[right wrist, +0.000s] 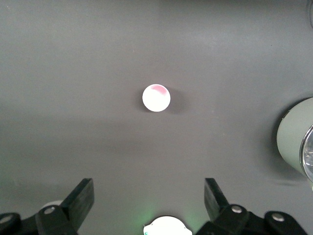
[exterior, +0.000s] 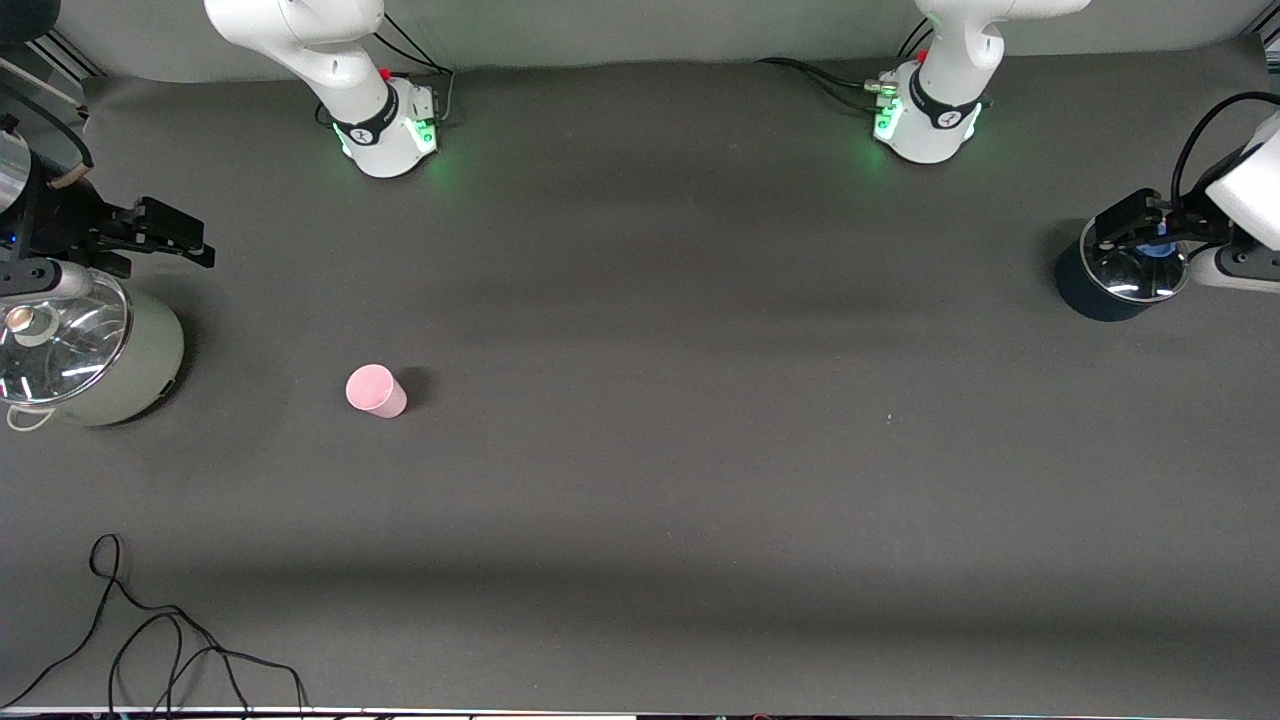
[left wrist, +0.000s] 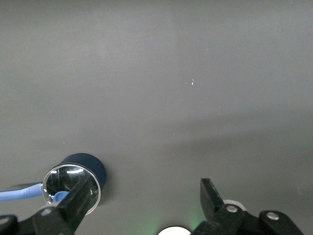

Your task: Transfer pink cup from left to right arm

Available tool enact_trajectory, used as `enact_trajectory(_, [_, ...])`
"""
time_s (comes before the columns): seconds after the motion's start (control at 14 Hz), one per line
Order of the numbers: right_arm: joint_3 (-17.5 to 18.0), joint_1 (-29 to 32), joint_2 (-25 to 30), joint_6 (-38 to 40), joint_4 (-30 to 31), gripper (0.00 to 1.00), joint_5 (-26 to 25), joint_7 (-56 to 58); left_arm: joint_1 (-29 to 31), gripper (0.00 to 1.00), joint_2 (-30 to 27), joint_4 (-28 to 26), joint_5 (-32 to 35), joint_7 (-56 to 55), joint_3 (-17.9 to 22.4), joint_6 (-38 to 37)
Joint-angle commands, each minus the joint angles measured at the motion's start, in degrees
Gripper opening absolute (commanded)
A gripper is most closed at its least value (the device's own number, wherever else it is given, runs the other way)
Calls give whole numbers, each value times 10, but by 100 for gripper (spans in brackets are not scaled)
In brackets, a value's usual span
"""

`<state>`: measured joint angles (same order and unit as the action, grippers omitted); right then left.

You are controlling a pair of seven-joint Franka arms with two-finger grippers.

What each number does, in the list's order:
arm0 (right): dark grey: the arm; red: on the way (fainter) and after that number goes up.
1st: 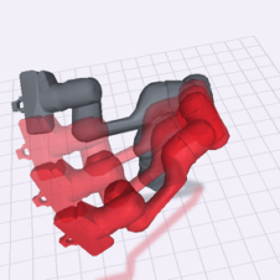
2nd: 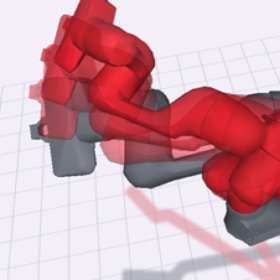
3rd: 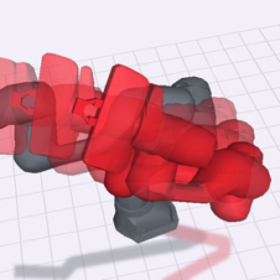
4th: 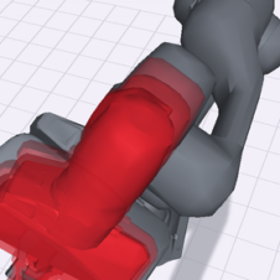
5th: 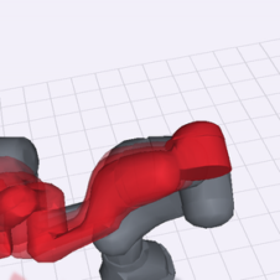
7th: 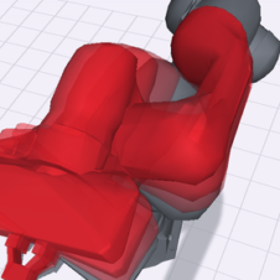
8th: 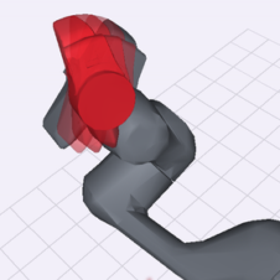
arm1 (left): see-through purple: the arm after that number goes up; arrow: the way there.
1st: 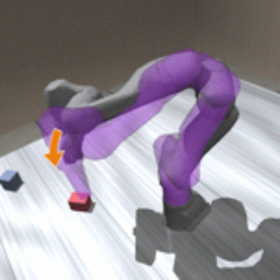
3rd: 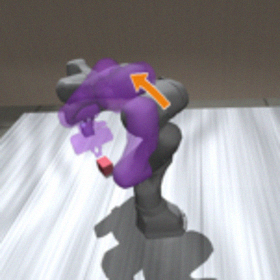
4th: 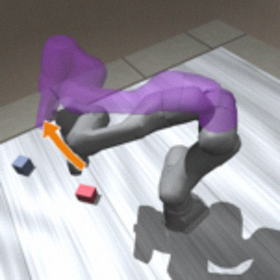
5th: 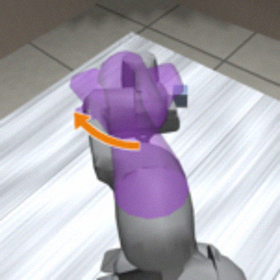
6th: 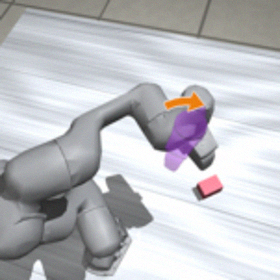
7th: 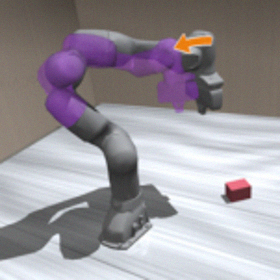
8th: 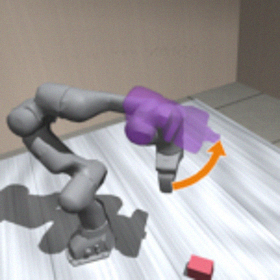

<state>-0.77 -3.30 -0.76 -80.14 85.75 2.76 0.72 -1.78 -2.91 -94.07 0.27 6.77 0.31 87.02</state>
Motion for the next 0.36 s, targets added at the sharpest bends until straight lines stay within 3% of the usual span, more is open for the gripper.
enact_trajectory(0.0, [-7, -10, 6, -5, 6, 100, -13, -10, 3, 99, 4, 15, -4, 7, -2, -17])
enact_trajectory(0.29, [-7, -10, 6, -6, 6, 100, -13, -10, 2, 99, 4, 16, -5, 7, -2, -17])
